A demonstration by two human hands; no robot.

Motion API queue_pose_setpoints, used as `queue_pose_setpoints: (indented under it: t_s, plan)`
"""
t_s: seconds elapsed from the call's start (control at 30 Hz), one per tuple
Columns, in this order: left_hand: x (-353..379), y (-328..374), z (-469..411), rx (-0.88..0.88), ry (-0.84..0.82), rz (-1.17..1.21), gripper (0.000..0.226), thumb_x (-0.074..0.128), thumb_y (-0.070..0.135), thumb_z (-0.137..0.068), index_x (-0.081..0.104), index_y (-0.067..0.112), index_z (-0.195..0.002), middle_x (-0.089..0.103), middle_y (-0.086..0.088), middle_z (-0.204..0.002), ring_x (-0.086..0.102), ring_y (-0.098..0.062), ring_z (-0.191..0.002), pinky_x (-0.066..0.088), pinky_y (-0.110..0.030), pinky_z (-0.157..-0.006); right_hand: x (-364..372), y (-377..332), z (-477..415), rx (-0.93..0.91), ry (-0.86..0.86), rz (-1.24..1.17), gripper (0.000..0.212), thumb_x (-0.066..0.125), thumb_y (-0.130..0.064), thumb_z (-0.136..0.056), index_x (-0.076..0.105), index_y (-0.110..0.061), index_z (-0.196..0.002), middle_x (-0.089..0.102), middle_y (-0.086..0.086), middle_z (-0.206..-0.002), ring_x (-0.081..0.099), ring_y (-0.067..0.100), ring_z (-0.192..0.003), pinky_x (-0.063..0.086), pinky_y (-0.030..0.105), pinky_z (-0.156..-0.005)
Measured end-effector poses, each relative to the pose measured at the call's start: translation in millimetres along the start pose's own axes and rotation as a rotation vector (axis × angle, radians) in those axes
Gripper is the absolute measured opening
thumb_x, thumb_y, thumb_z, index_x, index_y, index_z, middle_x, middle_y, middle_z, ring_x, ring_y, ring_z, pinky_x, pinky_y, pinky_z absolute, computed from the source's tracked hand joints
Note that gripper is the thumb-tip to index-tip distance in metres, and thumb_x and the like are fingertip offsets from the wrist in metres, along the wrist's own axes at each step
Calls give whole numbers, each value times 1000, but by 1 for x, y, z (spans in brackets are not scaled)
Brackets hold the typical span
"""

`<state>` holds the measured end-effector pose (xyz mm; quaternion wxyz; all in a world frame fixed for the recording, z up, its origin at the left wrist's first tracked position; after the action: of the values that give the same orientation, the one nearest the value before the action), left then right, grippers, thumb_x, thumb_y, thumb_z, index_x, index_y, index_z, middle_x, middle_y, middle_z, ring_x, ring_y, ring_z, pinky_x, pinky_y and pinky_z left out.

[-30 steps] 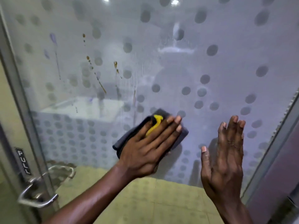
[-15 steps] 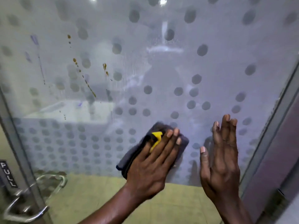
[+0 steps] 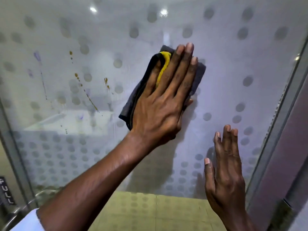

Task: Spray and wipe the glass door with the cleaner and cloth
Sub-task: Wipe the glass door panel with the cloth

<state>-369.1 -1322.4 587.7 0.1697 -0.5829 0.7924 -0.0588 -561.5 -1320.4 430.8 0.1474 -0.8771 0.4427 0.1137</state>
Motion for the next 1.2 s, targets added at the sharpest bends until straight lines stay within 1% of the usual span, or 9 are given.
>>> queue_pose_setpoints:
  t_s: [0.17, 0.27, 0.33, 0.47, 0.57, 0.7, 0.87, 1.0, 1.2]
  plan:
    - [12, 31, 72, -46, -75, 19, 74, 43, 18, -114, 13, 4, -179, 5, -15, -191, 4, -31, -179, -2, -50, -144, -6, -1, -2, -31, -8, 42, 67, 52, -11, -105, 32, -3, -169, 22, 13, -183, 21, 35, -171, 33, 55, -133]
    - [19, 56, 150, -4, -242, 8, 88, 47, 12, -97, 17, 8, -180, 6, -10, -191, 7, -26, -179, -3, -46, -145, -9, -5, -2, -70, -5, 129, 70, 57, -14, -103, 33, 2, -167, 25, 20, -180, 23, 39, -169, 39, 62, -128]
    - [18, 53, 164, 35, -283, 20, 88, 47, 11, -96, 20, 9, -180, 9, -8, -191, 9, -23, -178, -1, -45, -145, -8, -9, -3, -59, 6, 137, 72, 61, -17, -102, 34, 4, -165, 26, 23, -179, 24, 41, -169, 40, 63, -127]
    - [1, 23, 89, 30, -164, 14, 87, 56, 10, -99, 20, 6, -179, 11, -12, -190, 9, -28, -178, 3, -49, -145, -5, -22, -3, -35, 80, 134, 71, 62, -15, -101, 37, 5, -164, 27, 27, -178, 25, 45, -167, 38, 64, -128]
    - [-15, -10, 1, -2, -25, -24, 67, 41, 23, -116, 23, 1, -177, 19, -19, -188, 14, -35, -177, 7, -52, -145, -1, -32, -3, -53, 162, 125, 70, 63, -13, -99, 40, 6, -162, 29, 27, -177, 27, 48, -166, 35, 59, -132]
    - [-28, -36, -75, -22, 58, -99, 66, 38, 32, -120, 26, 1, -177, 22, -21, -187, 19, -38, -176, 10, -54, -145, 11, -44, -6, -87, 164, 108, 69, 63, -14, -97, 43, 6, -161, 31, 27, -177, 30, 49, -165, 37, 59, -130]
    - [-14, -11, -18, -60, 13, -44, 68, 32, 31, -120, 15, 1, -178, 10, -20, -189, 5, -34, -178, 3, -51, -146, 17, -36, -10, -106, 150, 128, 69, 60, -17, -99, 42, 5, -162, 30, 25, -177, 32, 48, -164, 41, 62, -124]
    - [-2, 14, 54, -35, -97, -33, 84, 56, 25, -113, 9, 6, -180, 2, -13, -191, 0, -29, -179, -3, -48, -145, 17, -30, -9, -120, 118, 158, 70, 59, -17, -98, 40, 3, -163, 30, 24, -178, 32, 45, -165, 42, 61, -123]
    - [-22, -17, -32, 38, -5, -71, 69, 44, 27, -117, 21, 3, -178, 16, -18, -189, 12, -33, -178, 1, -48, -145, 16, -36, -11, -67, 140, 155, 65, 60, -14, -97, 48, 7, -158, 36, 27, -174, 36, 45, -163, 48, 64, -117]
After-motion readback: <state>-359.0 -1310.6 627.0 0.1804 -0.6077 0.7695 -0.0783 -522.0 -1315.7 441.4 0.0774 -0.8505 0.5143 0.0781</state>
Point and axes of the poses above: each hand's wrist, its own z-axis away from the middle knuckle, its own x-axis out of the palm, y = z × x, the point moved 4 cm from there along -z, towards the middle knuckle
